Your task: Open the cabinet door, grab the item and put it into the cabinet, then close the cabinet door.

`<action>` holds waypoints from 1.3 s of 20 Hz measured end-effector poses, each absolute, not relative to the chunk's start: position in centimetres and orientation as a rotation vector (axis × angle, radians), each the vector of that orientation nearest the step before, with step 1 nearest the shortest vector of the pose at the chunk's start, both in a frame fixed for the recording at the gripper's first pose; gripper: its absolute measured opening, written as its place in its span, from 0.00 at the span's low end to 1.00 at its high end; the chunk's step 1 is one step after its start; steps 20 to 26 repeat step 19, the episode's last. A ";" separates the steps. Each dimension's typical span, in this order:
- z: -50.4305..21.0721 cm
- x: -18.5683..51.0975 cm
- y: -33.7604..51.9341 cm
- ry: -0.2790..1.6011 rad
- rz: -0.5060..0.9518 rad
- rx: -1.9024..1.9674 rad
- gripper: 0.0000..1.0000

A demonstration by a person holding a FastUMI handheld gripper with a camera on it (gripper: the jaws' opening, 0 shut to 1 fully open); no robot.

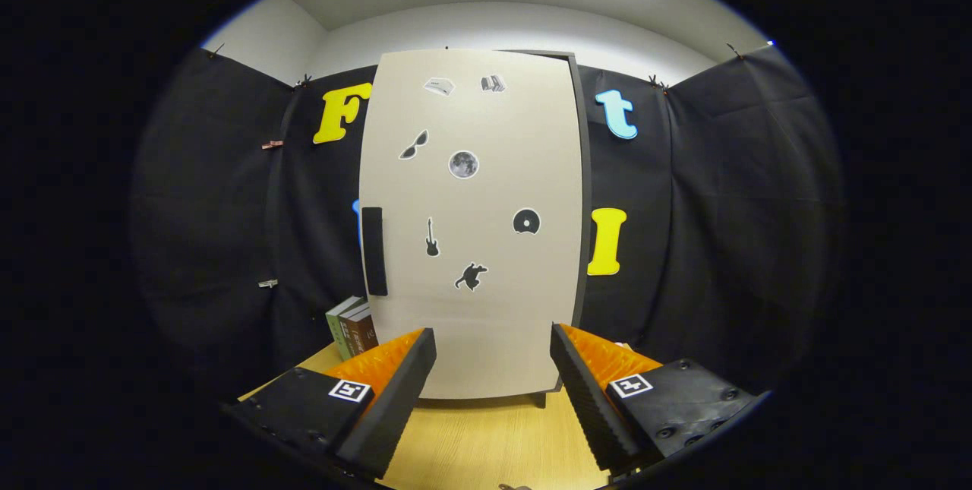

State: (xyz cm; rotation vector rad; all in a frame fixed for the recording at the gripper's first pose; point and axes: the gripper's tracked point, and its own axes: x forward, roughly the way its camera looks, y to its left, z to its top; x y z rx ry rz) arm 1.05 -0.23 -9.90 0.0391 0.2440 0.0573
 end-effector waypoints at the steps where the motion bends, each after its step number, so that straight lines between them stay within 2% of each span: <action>1: -9.9 1.1 -0.2 0.245 0.059 0.053 0.98; 26: -10.1 0.8 -0.9 0.261 0.045 0.045 0.98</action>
